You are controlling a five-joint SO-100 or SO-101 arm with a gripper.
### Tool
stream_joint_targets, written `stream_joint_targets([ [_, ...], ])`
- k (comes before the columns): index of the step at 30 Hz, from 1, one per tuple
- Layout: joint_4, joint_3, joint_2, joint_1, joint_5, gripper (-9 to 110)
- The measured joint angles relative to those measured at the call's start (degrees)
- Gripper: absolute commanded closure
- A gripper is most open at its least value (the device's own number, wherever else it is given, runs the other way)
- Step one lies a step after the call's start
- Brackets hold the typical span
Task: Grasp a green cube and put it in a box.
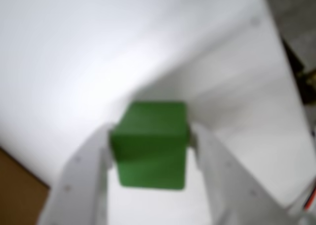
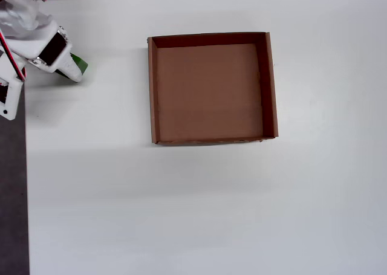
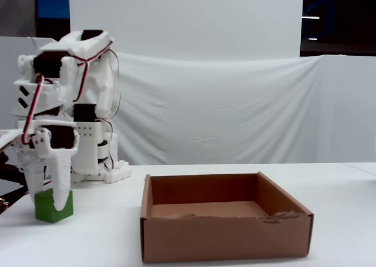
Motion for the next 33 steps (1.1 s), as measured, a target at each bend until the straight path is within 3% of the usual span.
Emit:
stream_joint_targets([
  [16,0.6,0.0,0.0,-0.7,0.0,86],
  [33,9.8,-6.9,3.0,-6.4,0.0,86],
])
